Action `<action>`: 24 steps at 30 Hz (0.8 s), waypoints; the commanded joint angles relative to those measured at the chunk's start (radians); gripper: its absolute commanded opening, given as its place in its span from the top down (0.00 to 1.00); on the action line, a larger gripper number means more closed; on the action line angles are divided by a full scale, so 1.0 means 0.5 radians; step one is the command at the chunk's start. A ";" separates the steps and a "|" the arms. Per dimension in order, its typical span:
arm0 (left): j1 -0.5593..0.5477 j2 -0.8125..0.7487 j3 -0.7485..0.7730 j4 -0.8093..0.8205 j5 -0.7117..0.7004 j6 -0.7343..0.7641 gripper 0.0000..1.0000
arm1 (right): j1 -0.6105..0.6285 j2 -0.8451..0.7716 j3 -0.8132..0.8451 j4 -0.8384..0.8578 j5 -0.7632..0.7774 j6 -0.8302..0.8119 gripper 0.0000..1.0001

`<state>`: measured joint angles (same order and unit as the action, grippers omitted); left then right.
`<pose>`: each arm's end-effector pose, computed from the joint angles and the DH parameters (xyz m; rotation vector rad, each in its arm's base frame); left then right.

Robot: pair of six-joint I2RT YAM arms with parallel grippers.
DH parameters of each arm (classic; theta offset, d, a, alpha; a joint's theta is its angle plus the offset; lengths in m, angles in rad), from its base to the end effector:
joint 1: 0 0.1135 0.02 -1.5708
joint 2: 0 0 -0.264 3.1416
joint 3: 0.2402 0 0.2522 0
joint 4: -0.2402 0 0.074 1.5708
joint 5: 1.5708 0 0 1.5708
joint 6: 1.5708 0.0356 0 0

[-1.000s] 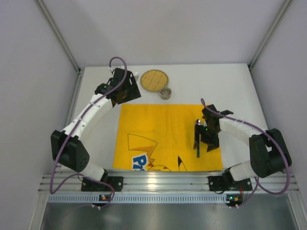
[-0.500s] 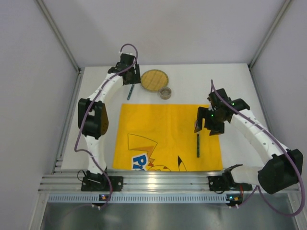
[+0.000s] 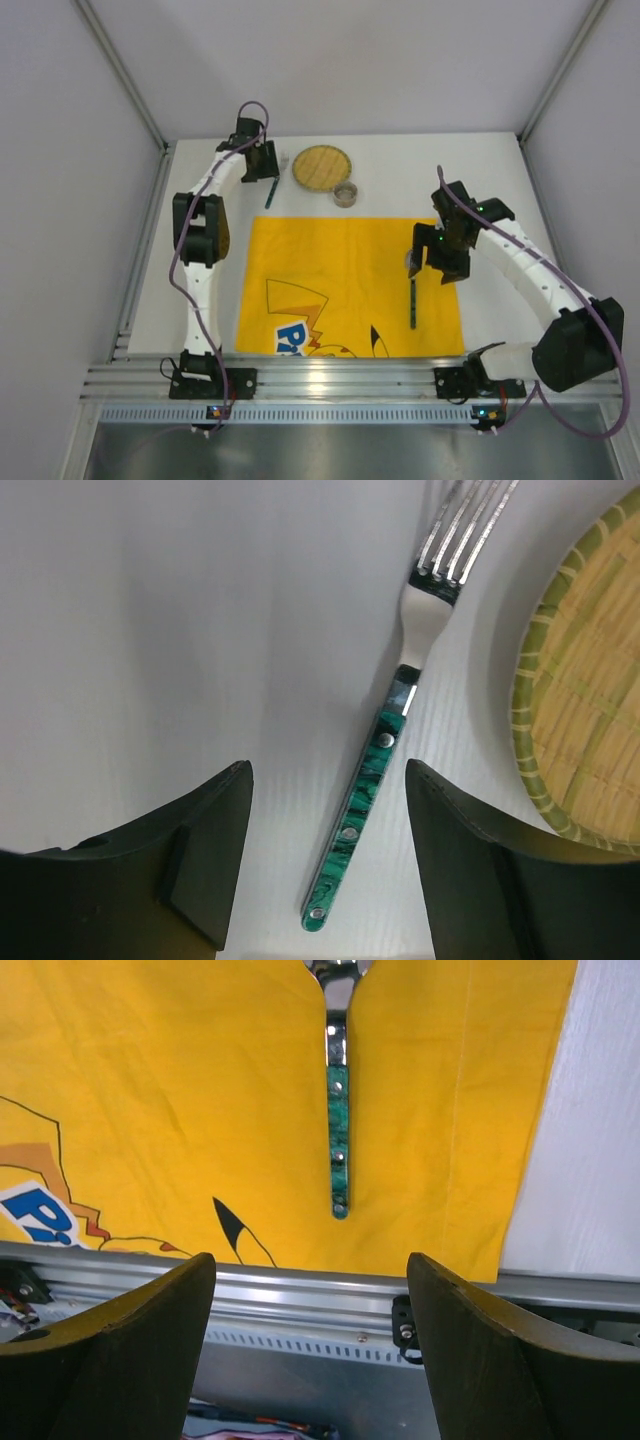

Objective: Set the dinner table for one person

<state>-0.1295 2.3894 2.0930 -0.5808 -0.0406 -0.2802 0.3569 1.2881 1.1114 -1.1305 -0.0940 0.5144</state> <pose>0.5303 -0.0676 0.1955 -0.2025 2.4431 -0.1315 0.2111 0.0823 0.2774 0.2122 2.9207 0.2887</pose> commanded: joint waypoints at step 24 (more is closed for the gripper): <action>-0.069 0.091 -0.004 -0.013 -0.029 0.110 1.00 | -0.017 0.520 0.505 0.067 -0.039 -0.047 0.23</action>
<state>-0.1654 2.4313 2.0735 -0.5533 -0.0406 -0.2104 0.3569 1.5677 1.3300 -1.1053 -0.1169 0.5049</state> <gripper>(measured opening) 0.047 0.767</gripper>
